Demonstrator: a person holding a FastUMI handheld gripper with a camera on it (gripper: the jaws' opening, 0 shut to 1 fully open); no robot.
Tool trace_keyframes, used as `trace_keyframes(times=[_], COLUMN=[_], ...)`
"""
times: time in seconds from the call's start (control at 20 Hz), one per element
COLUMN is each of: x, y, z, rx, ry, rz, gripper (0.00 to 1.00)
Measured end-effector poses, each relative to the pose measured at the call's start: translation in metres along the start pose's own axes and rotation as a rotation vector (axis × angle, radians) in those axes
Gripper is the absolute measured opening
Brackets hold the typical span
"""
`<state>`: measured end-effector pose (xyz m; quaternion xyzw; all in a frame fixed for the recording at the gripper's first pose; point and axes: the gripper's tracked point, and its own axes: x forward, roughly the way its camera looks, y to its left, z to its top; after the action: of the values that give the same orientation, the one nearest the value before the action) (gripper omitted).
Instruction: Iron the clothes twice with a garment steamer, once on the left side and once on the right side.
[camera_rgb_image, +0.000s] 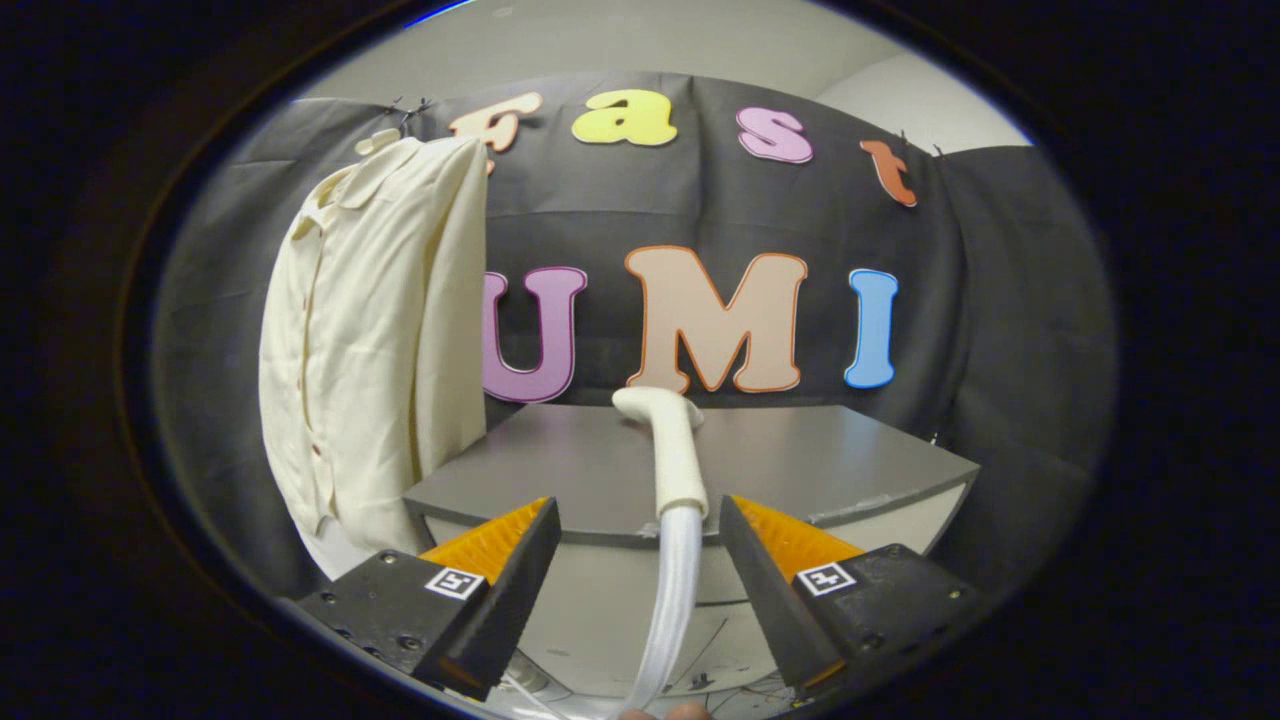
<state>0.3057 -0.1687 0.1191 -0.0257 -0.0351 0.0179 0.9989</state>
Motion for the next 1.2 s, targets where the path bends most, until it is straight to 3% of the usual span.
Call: trace_keyframes(times=[0.3, 0.6, 0.85, 1.2], x=[0.067, 0.113, 0.123, 0.1], y=[-0.011, -0.018, -0.018, -0.004], z=[-0.002, -0.02, -0.016, -0.011], rx=[-0.005, -0.01, 0.009, 0.038], ry=[0.051, 0.183, 0.234, 0.206], rz=[0.003, 0.016, 0.038, 0.13], gripper=[0.98, 0.78, 0.48, 0.38])
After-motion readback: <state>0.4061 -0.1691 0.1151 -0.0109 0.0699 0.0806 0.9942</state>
